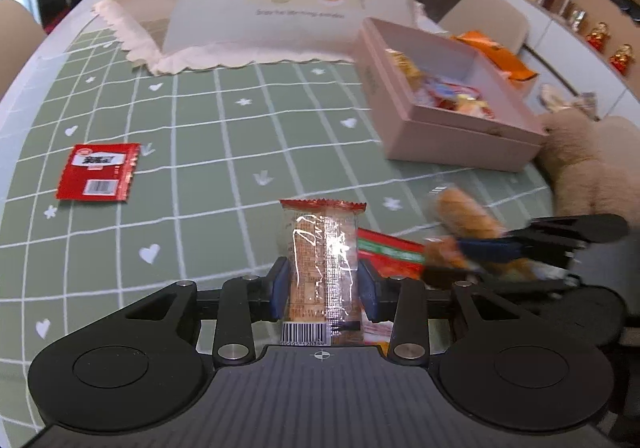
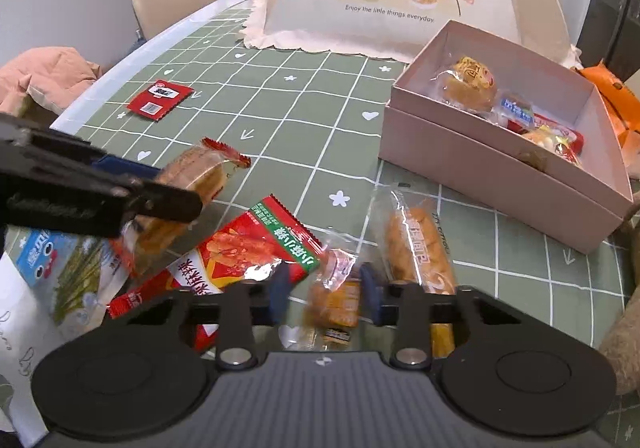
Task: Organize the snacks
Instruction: 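Grasp the small orange pack with the right tool while the left holds its packs, then carry both tools' packs into the pink box and open both tools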
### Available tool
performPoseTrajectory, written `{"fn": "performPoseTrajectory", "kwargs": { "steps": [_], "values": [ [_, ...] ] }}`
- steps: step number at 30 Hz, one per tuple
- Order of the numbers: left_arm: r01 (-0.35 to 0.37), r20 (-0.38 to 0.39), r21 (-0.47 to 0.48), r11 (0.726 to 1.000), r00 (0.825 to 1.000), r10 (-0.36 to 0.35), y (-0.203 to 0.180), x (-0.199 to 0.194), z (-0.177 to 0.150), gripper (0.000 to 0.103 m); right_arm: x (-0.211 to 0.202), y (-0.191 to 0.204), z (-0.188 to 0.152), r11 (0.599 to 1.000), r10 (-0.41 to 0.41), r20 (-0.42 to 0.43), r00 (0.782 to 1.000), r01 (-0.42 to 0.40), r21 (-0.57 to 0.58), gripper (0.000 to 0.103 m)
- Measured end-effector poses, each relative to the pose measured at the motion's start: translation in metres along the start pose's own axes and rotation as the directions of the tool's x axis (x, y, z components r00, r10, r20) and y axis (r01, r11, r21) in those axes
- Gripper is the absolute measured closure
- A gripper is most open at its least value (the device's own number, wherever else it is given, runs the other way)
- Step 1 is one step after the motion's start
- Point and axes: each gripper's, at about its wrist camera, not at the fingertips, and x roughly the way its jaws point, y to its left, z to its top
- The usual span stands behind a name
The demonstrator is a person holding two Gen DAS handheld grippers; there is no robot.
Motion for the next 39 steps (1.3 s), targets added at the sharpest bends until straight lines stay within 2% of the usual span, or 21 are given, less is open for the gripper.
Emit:
{"fn": "performPoseTrajectory", "kwargs": {
  "steps": [6, 8, 11, 14, 16, 17, 18, 19, 20, 22, 23, 25, 26, 29, 31, 33, 34, 35, 37, 39],
  "values": [
    [0.047, 0.009, 0.071, 0.996, 0.999, -0.048, -0.031, -0.015, 0.010, 0.062, -0.052, -0.008, -0.009, 0.998, 0.062, 0.082, 0.995, -0.061, -0.013, 0.084],
    [0.075, 0.034, 0.093, 0.993, 0.996, -0.079, -0.043, -0.022, 0.022, 0.062, -0.071, -0.021, -0.011, 0.998, 0.053, 0.116, 0.992, -0.056, 0.024, 0.084],
    [0.134, 0.089, 0.130, 0.982, 0.985, -0.146, -0.059, -0.034, 0.050, 0.062, -0.094, -0.042, -0.009, 0.997, -0.014, 0.163, 0.987, 0.001, 0.079, 0.084],
    [0.188, 0.192, 0.153, 0.970, 0.957, -0.216, -0.076, -0.047, 0.091, 0.061, -0.115, -0.059, -0.005, 0.991, -0.084, 0.208, 0.975, 0.059, 0.122, 0.084],
    [0.230, 0.264, 0.138, 0.963, 0.929, -0.259, -0.087, -0.048, 0.120, 0.061, -0.127, -0.068, -0.001, 0.986, -0.122, 0.233, 0.965, 0.090, 0.143, 0.084],
    [0.279, 0.294, 0.123, 0.952, 0.906, -0.304, -0.090, -0.042, 0.137, 0.060, -0.131, -0.072, 0.000, 0.983, -0.140, 0.241, 0.960, 0.105, 0.153, 0.084],
    [0.330, 0.299, 0.106, 0.938, 0.889, -0.346, -0.091, -0.033, 0.149, 0.058, -0.134, -0.075, 0.001, 0.980, -0.156, 0.246, 0.957, 0.118, 0.163, 0.084],
    [0.364, 0.283, 0.087, 0.927, 0.883, -0.373, -0.092, -0.016, 0.162, 0.055, -0.137, -0.078, 0.003, 0.977, -0.168, 0.246, 0.955, 0.127, 0.174, 0.084],
    [0.362, 0.268, 0.066, 0.930, 0.891, -0.366, -0.093, 0.001, 0.170, 0.056, -0.138, -0.081, 0.005, 0.974, -0.175, 0.243, 0.954, 0.132, 0.184, 0.084],
    [0.307, 0.257, 0.024, 0.951, 0.918, -0.303, -0.091, 0.023, 0.174, 0.060, -0.138, -0.086, 0.007, 0.969, -0.197, 0.230, 0.953, 0.154, 0.192, 0.084],
    [0.300, 0.257, 0.015, 0.954, 0.921, -0.294, -0.088, 0.029, 0.170, 0.060, -0.138, -0.086, 0.007, 0.967, -0.208, 0.225, 0.952, 0.165, 0.192, 0.084],
    [0.337, 0.264, -0.008, 0.941, 0.909, -0.323, -0.077, 0.031, 0.156, 0.060, -0.139, -0.094, 0.006, 0.964, -0.212, 0.216, 0.953, 0.168, 0.204, 0.084],
    [0.340, 0.256, -0.027, 0.940, 0.912, -0.322, -0.070, 0.032, 0.149, 0.060, -0.138, -0.100, 0.007, 0.962, -0.207, 0.208, 0.956, 0.161, 0.219, 0.084],
    [0.296, 0.215, -0.088, 0.951, 0.938, -0.272, -0.045, 0.034, 0.126, 0.060, -0.133, -0.119, 0.020, 0.954, -0.190, 0.204, 0.960, 0.131, 0.270, 0.084],
    [0.274, 0.173, -0.126, 0.954, 0.953, -0.251, -0.030, 0.039, 0.108, 0.060, -0.132, -0.129, 0.043, 0.952, -0.197, 0.245, 0.949, 0.125, 0.279, 0.084],
    [0.251, 0.134, -0.149, 0.956, 0.963, -0.232, -0.017, 0.040, 0.093, 0.060, -0.130, -0.136, 0.074, 0.950, -0.228, 0.330, 0.916, 0.135, 0.281, 0.083],
    [0.234, 0.121, -0.155, 0.960, 0.969, -0.217, -0.009, 0.040, 0.086, 0.060, -0.125, -0.142, 0.089, 0.945, -0.246, 0.359, 0.900, 0.142, 0.293, 0.074],
    [0.218, 0.105, -0.163, 0.962, 0.974, -0.203, -0.002, 0.037, 0.077, 0.060, -0.118, -0.149, 0.101, 0.938, -0.258, 0.346, 0.902, 0.148, 0.313, 0.061],
    [0.190, 0.087, -0.159, 0.969, 0.980, -0.178, 0.012, 0.027, 0.063, 0.060, -0.104, -0.164, 0.116, 0.924, -0.234, 0.302, 0.924, 0.115, 0.365, 0.059],
    [0.158, 0.070, -0.146, 0.977, 0.986, -0.149, 0.030, 0.011, 0.048, 0.060, -0.096, -0.165, 0.110, 0.927, -0.174, 0.294, 0.940, 0.056, 0.371, 0.059]
  ]
}}
